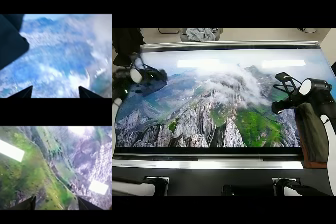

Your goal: Fold the shirts.

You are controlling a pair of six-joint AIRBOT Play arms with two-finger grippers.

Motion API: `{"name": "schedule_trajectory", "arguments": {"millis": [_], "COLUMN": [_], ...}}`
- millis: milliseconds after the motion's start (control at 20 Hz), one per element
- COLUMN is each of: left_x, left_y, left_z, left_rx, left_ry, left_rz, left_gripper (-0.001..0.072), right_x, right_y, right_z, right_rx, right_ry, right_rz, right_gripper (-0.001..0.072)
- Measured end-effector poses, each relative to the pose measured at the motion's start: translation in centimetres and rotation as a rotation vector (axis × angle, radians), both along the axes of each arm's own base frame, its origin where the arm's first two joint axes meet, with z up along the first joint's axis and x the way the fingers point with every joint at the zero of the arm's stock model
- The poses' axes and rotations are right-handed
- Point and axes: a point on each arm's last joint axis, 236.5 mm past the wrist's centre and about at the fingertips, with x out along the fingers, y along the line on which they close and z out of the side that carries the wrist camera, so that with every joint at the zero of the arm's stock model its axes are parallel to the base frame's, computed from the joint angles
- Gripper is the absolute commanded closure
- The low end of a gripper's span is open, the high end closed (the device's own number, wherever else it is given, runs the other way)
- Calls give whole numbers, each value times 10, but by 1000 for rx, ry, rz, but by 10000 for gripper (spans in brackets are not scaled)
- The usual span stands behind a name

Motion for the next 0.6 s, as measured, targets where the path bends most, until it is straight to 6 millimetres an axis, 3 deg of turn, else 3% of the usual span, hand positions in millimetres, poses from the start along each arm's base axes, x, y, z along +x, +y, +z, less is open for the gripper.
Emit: {"name": "schedule_trajectory", "arguments": {"millis": [150, 300, 450, 600], "left_x": [19, 18, 17, 28], "left_y": [85, 147, 180, 185], "left_z": [-15, -39, -67, -99], "left_rx": [-170, -362, -469, -551], "left_ry": [8, -1, -7, -14], "left_rz": [219, 379, 457, 484], "left_gripper": [-13, -13, -13, -13], "right_x": [-1, 1, 2, 2], "right_y": [6, 9, 10, 12], "right_z": [0, 1, 2, 2], "right_rx": [30, 47, 55, 65], "right_ry": [6, 0, -5, -5], "right_rz": [-18, -28, -32, -38], "right_gripper": [86, 87, 87, 87]}}
